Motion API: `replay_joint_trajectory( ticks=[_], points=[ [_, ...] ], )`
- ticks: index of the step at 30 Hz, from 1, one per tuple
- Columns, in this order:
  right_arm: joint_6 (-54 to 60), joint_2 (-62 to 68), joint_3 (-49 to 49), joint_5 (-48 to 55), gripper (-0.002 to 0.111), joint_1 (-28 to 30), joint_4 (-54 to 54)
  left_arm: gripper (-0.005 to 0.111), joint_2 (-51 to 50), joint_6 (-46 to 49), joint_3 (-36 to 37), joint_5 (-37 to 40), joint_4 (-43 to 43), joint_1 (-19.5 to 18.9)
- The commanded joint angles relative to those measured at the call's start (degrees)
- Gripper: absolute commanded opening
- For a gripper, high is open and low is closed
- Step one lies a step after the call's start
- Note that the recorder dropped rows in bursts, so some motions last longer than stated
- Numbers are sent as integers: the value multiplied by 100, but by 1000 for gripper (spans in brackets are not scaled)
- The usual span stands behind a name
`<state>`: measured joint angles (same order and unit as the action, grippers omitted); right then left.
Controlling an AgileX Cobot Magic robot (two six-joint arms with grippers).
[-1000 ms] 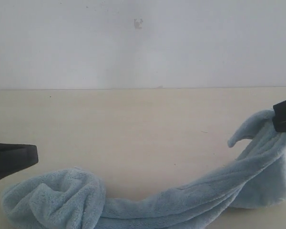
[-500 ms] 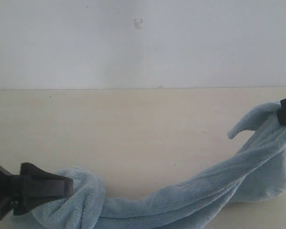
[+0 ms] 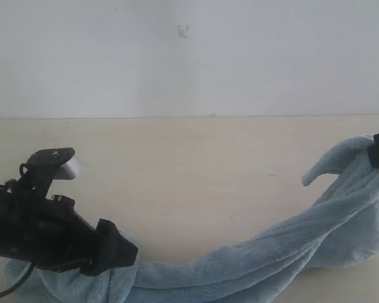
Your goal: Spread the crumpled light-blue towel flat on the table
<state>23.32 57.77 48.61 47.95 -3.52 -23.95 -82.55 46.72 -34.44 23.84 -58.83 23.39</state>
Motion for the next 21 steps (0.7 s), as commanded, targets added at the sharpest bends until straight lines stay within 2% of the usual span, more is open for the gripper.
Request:
replay_joint_trajectory(
  ticks=[1, 9, 14, 17, 21],
  points=[
    [131, -48, -5, -26, 0, 16, -1, 72, -226, -913, -96, -70, 1179, 64],
    [131, -48, -5, 3, 0, 16, -16, 43, -709, -895, -96, -202, 1185, 64],
    [145, -101, -5, 18, 0, 16, -104, 22, -684, -895, -96, -357, 1138, 64],
    [145, -126, -5, -17, 0, 6, -133, 20, -250, -895, -169, -428, 1220, 64],
    [174, -139, -5, -179, 0, 6, -107, 20, 889, -839, -599, -438, 1341, 51]
  ],
)
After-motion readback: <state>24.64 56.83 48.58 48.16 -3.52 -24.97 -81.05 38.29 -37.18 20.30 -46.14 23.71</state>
